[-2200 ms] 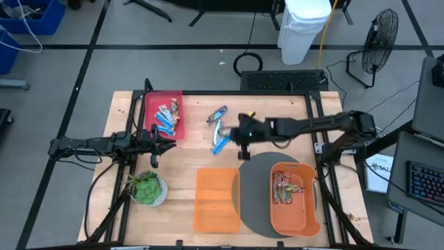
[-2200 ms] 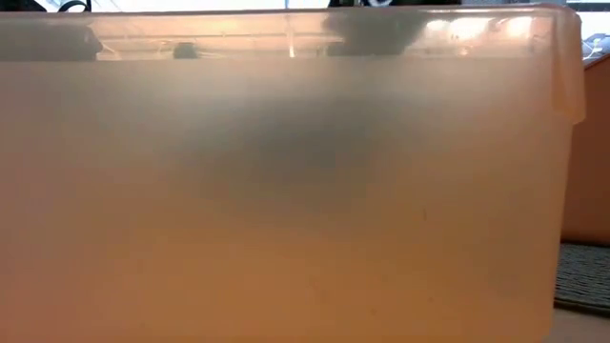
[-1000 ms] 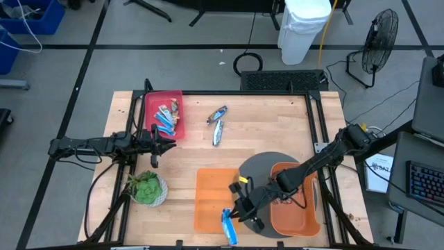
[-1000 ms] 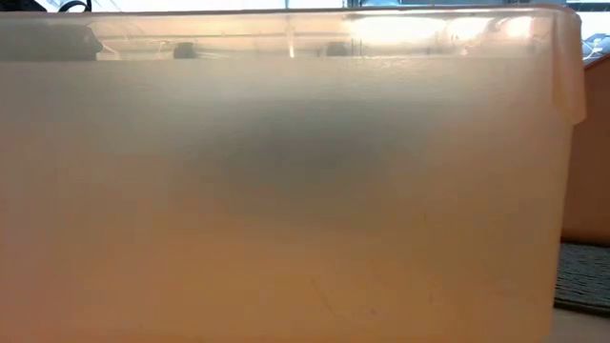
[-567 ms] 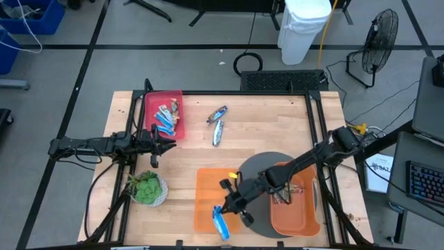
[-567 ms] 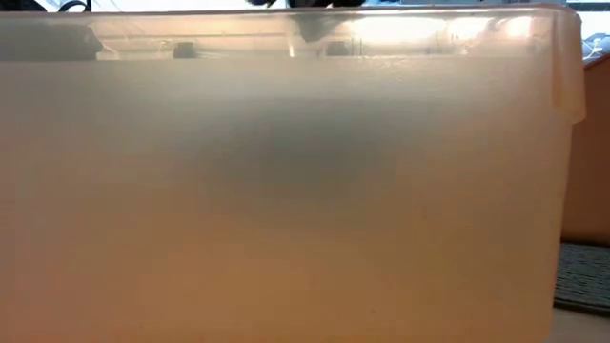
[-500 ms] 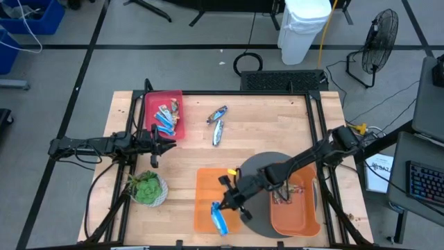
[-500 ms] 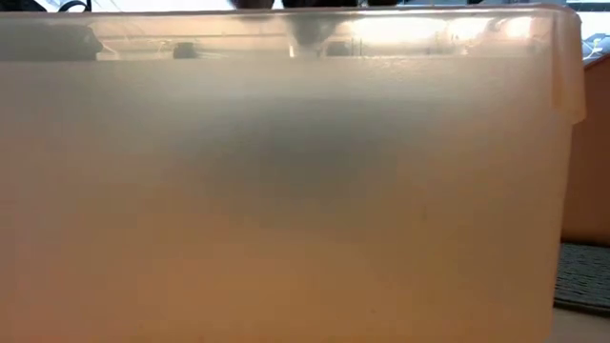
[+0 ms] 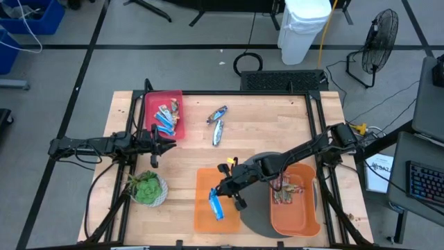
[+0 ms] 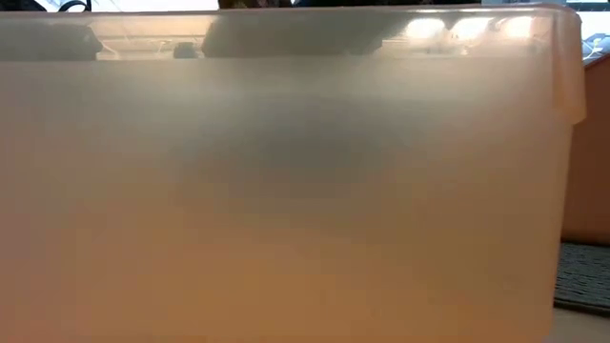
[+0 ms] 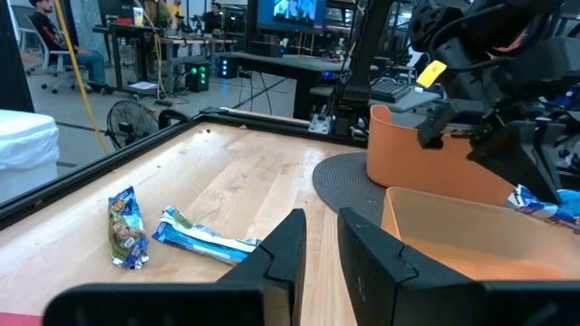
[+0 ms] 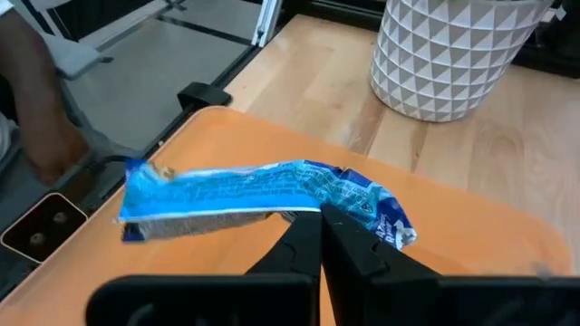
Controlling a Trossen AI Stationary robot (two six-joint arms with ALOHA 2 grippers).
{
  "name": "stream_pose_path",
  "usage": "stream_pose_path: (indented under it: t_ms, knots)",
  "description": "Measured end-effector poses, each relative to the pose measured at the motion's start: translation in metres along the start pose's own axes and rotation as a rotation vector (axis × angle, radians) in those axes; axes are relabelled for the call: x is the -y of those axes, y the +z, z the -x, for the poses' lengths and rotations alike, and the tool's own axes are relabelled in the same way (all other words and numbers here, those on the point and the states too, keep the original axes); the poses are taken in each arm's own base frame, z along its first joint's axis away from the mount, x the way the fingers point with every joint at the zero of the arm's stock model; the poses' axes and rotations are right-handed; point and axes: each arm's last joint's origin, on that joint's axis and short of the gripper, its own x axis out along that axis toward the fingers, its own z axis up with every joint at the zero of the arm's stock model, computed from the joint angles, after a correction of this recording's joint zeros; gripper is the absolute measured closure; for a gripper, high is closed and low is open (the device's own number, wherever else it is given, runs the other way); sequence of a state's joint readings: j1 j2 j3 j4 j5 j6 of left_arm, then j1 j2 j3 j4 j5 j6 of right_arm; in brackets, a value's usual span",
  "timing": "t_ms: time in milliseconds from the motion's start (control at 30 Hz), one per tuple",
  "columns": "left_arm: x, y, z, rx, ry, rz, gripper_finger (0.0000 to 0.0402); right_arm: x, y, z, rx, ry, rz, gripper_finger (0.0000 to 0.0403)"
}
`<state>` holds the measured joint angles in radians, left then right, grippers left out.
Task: Pick and place Granola Bars by type
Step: Put the right blue granola bar into the left orange bin
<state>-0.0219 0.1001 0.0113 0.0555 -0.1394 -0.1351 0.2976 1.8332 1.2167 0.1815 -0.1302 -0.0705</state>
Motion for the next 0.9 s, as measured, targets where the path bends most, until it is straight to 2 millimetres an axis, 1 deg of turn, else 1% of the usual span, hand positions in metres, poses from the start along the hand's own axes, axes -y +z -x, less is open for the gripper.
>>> stream_pose_path:
  t_ms: [700,900]
  knots:
    - [0.0000,0.0000,0.0000,0.000,0.000,0.000,0.0330,0.0015,0.0000,0.0002,0.001,-0.005,-0.001,0.0403]
    - [0.0000,0.0000,0.0000,0.000,0.000,0.000,0.0330,0.0015,0.0000,0.0002,0.001,-0.005,-0.030,0.0400]
